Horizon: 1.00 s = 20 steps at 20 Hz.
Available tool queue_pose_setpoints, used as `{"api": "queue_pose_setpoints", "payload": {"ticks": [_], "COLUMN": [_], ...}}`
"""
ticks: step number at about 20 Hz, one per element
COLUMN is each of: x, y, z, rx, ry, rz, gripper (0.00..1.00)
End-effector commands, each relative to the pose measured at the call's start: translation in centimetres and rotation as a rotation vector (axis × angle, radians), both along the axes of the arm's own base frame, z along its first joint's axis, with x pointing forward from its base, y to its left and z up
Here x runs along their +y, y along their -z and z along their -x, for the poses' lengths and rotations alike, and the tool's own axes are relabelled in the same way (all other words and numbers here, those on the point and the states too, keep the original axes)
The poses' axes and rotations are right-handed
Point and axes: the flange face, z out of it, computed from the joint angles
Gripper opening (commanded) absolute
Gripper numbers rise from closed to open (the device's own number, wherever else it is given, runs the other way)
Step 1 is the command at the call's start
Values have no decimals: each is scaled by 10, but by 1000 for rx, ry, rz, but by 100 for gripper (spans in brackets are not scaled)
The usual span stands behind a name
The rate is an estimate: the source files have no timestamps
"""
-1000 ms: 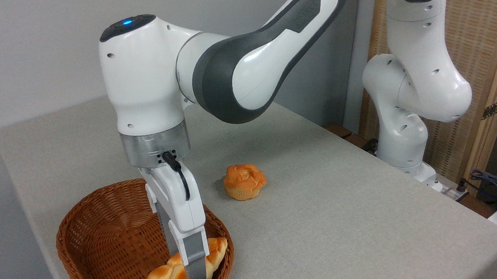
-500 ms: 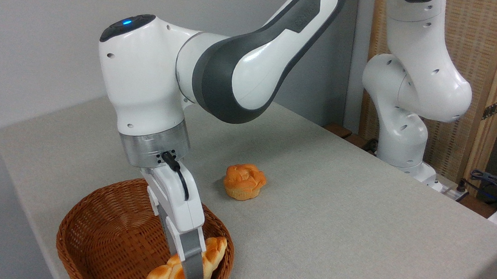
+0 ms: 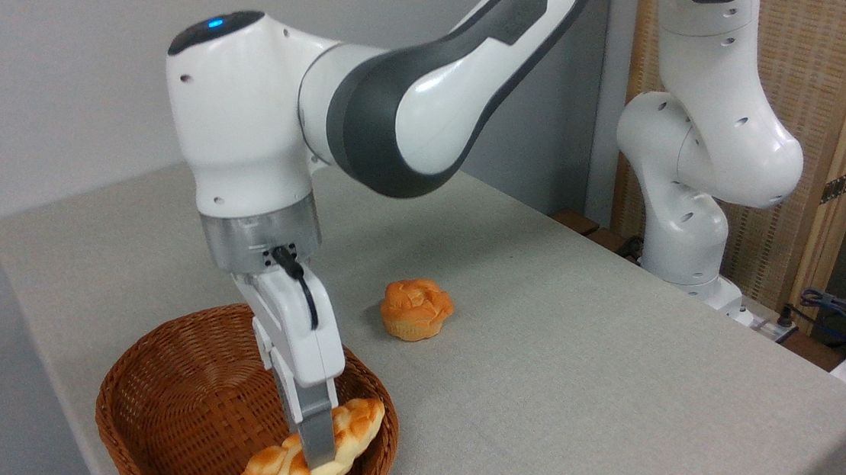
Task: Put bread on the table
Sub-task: 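Lift the braided loaf out of the basket toward the orange bun, then lower the braided loaf onto the table beside the orange bun and release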
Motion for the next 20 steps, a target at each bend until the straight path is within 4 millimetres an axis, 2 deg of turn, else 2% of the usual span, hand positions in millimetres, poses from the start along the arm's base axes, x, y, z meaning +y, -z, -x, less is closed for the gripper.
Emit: {"api": "queue_pose_setpoints", "payload": {"ticks": [1,2,4,5,6,9,10,12,14,17,20], "x": [2,4,10,9,8,7,11,12,11,17,16], "y": [-58,-67,-99,-117,-127,-131,-130,-121,-101,-62,-44], "z": [23,26,38,47,61,94,108,133,153,166,169], "rx": [-27,-42,-98,-115,-87,39,55,78,121,212,248], "ry": [-21,-34,-68,-67,-52,18,29,33,33,33,27], "rz": [53,71,140,150,150,153,155,155,148,84,80], "gripper": [24,25,25,25,27,30,30,38,38,41,67]}}
